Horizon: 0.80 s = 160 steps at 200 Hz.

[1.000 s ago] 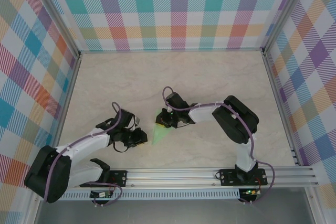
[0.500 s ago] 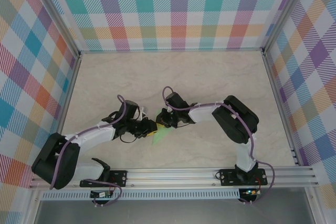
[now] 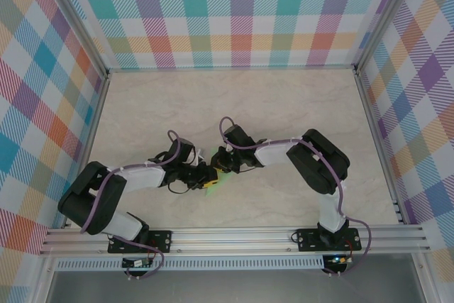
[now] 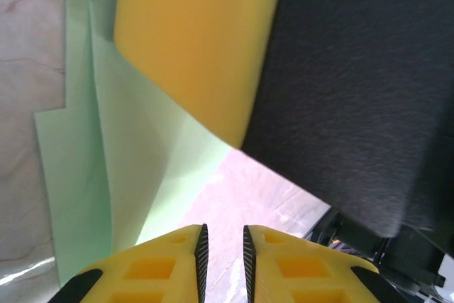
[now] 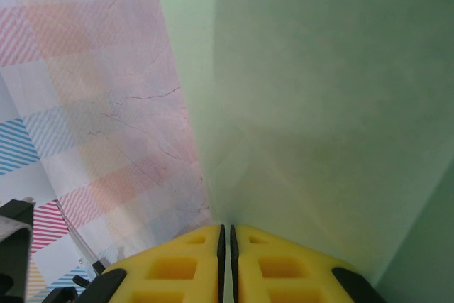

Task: Fold a paper plane with a square sheet of paper (pick it up from the middle)
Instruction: Fourth fold the wing at the center of the table.

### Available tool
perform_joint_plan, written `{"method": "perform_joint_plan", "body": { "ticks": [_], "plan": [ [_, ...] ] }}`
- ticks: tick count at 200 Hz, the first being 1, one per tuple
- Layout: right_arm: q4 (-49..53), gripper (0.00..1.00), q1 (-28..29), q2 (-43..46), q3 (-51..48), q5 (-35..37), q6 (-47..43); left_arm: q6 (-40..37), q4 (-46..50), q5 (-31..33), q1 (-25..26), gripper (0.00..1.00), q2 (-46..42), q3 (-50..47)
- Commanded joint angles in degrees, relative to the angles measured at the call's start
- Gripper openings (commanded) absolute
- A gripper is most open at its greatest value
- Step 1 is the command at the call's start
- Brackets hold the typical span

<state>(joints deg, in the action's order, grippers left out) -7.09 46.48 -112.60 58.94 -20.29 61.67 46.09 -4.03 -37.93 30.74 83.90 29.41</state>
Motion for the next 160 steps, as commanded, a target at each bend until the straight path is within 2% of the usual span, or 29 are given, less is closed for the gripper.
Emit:
{"method": "perform_joint_plan", "body": {
  "ticks": [1,16,63,108,160],
  "plan": [
    [7.24,0.14,-0.39,-3.85,-1.72,2.02,0.63,-3.05,5.49,2.13,0.61,0.21,1.08,-0.14],
    [7.27,0.14,-0.34,-3.95,-1.59,2.12,0.59,-4.48,8.54,3.99,0.64,0.2,1.87,-0.4],
    [8.1,0.14,-0.34,-4.2,-1.28,2.2,0.34,-5.57,8.46,3.69,0.64,0.19,3.48,-4.96],
    [8.73,0.14,-0.38,-4.23,-1.19,2.57,0.36,-4.32,7.31,0.45,0.72,0.2,-2.15,-9.15],
    [9.22,0.14,-0.36,-4.28,-0.85,2.81,0.29,-6.8,16.5,1.53,0.72,0.21,-3.47,-9.15]
  ]
}}
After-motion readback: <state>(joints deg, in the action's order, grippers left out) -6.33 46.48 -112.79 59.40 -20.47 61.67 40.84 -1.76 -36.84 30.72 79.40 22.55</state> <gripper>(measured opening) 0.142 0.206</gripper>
